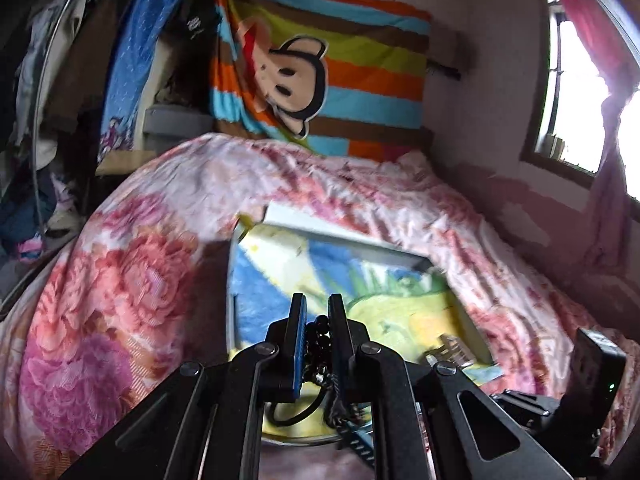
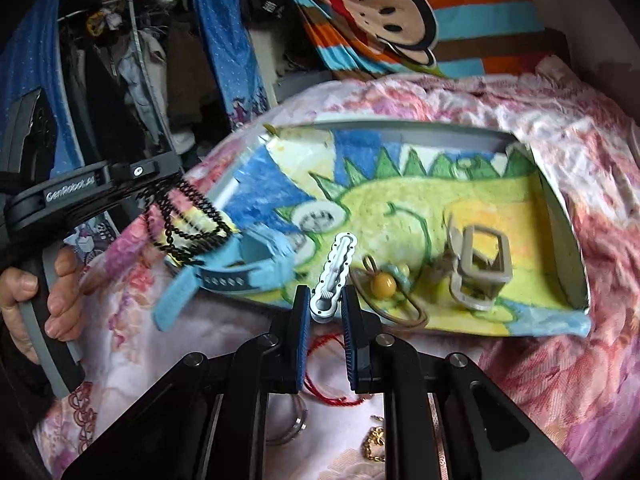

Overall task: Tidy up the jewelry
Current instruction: 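Carry both items into the tray and open both tools, then lift both open tools away from the tray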

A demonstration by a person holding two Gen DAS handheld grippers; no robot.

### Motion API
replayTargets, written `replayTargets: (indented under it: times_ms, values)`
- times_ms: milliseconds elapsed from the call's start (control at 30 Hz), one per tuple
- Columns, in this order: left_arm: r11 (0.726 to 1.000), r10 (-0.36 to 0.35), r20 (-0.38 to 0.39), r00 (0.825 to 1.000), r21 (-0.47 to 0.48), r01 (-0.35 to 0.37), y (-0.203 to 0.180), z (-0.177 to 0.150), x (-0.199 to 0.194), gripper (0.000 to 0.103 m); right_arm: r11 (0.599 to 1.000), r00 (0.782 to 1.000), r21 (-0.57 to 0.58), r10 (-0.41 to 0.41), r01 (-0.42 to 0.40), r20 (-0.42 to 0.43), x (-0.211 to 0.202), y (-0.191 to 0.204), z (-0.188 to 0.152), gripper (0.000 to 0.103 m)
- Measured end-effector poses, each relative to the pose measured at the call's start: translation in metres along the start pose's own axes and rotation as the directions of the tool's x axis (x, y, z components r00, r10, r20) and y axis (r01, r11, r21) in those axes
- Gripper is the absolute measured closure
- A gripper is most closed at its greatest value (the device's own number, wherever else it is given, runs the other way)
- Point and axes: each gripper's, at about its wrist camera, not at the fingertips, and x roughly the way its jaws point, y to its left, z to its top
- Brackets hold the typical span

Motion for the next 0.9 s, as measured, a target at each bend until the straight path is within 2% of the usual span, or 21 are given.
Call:
replayTargets:
  times_ms: [133,433,500,600,700,767,833,900]
  values:
    - [1.0,0.019,-0.066,0.998,0.005,-0.019,0.007,-0.009,0.011,0.092,0.999,1.0,0.04,0.003,-0.003,0.001,0.002,-0.009,-0.001,0.089]
    - [0.997,0.067,-0.178,0.982,0.036,-0.062,0.005,-0.022,0.028,0.092,0.999,1.0,0.041,-0.006,0.006,0.001,0.003,-0.009,-0.002,0.088]
    - [0.998,0.059,-0.195,0.979,0.02,-0.057,0.008,-0.023,0.03,0.092,0.999,1.0,0.044,-0.009,0.009,0.002,0.003,-0.01,-0.001,0.085]
    - [0.997,0.072,-0.209,0.975,0.024,-0.068,0.008,-0.024,0.031,0.089,0.999,1.0,0.044,-0.013,0.013,0.007,0.001,-0.009,-0.002,0.075]
    - [0.998,0.064,-0.201,0.978,0.024,-0.061,0.006,-0.024,0.027,0.07,0.999,1.0,0.037,-0.023,0.023,0.019,-0.003,-0.007,-0.001,0.069]
    - [0.999,0.053,-0.179,0.982,0.011,-0.052,0.005,-0.024,0.022,0.037,0.999,0.999,0.03,-0.033,0.032,0.03,-0.008,-0.006,-0.001,0.067]
    - [0.999,0.039,-0.132,0.991,-0.015,-0.041,0.005,-0.022,0.011,0.031,0.999,0.998,0.027,-0.045,0.044,0.045,-0.016,-0.004,0.0,0.061]
    - [0.999,0.031,-0.123,0.992,-0.023,-0.034,0.005,-0.02,0.005,0.031,0.998,0.996,0.022,-0.055,0.053,0.065,-0.024,-0.002,0.0,0.049]
